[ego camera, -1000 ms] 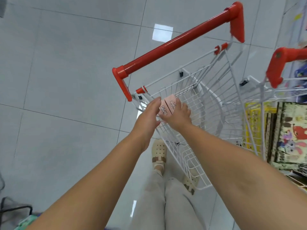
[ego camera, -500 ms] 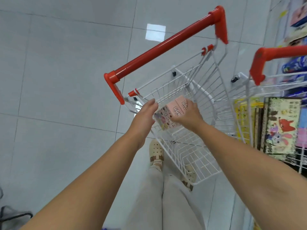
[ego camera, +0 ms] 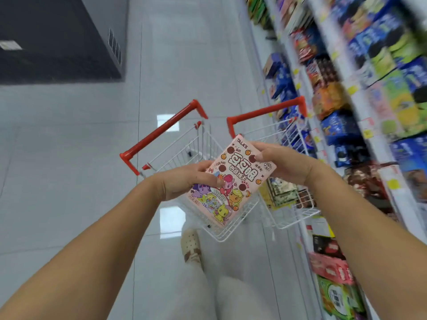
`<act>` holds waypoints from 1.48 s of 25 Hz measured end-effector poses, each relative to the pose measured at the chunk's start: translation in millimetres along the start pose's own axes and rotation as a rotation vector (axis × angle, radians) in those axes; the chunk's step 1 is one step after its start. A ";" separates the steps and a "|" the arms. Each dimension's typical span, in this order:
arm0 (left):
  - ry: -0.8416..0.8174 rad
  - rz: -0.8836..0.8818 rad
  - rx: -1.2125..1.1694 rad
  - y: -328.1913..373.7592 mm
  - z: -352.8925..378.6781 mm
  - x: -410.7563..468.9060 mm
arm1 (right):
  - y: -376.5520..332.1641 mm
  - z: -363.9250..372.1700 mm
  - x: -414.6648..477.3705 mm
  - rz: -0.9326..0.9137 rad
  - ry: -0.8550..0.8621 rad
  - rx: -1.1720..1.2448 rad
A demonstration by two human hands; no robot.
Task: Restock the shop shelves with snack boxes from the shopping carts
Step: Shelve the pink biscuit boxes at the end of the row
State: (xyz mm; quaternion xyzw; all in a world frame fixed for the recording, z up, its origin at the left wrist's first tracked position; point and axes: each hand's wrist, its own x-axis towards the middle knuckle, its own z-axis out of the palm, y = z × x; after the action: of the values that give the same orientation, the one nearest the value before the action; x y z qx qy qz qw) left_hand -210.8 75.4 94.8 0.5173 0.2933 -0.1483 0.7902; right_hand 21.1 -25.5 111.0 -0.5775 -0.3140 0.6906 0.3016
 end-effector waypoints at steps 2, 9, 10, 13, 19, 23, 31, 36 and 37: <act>0.115 0.111 -0.045 2.9 46.2 -15.0 | 3.3 16.3 -51.3 -0.152 0.161 0.145; 0.434 0.355 -0.094 -6.0 212.2 -54.0 | 73.6 86.7 -198.3 -0.337 0.479 0.114; 0.443 0.350 -0.074 -6.6 236.6 -61.6 | 79.8 93.4 -221.5 -0.350 0.516 0.123; 0.441 0.346 -0.027 -5.3 303.5 -92.6 | 89.9 105.1 -293.4 -0.387 0.526 0.179; 0.213 0.409 -0.009 -20.4 403.0 -124.5 | 142.7 136.9 -408.8 -0.453 0.670 0.289; 0.071 0.411 0.004 -69.5 480.0 -125.7 | 215.5 168.8 -487.9 -0.484 0.824 0.377; -0.052 0.264 0.057 -164.7 648.8 -148.0 | 360.9 241.9 -668.3 -0.496 1.098 0.708; -0.103 0.282 0.093 -198.4 750.6 -164.5 | 431.8 265.2 -763.1 -0.522 1.227 0.813; -0.112 0.285 0.100 -208.3 774.1 -166.4 | 446.7 270.2 -782.8 -0.521 1.253 0.802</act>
State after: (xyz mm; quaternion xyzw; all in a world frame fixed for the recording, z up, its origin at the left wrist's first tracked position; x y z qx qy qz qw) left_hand -213.2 -723.9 272.0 0.5833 0.1647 -0.0778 0.7916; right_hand -151.5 -935.9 274.5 -0.6139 0.0623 0.2041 0.7600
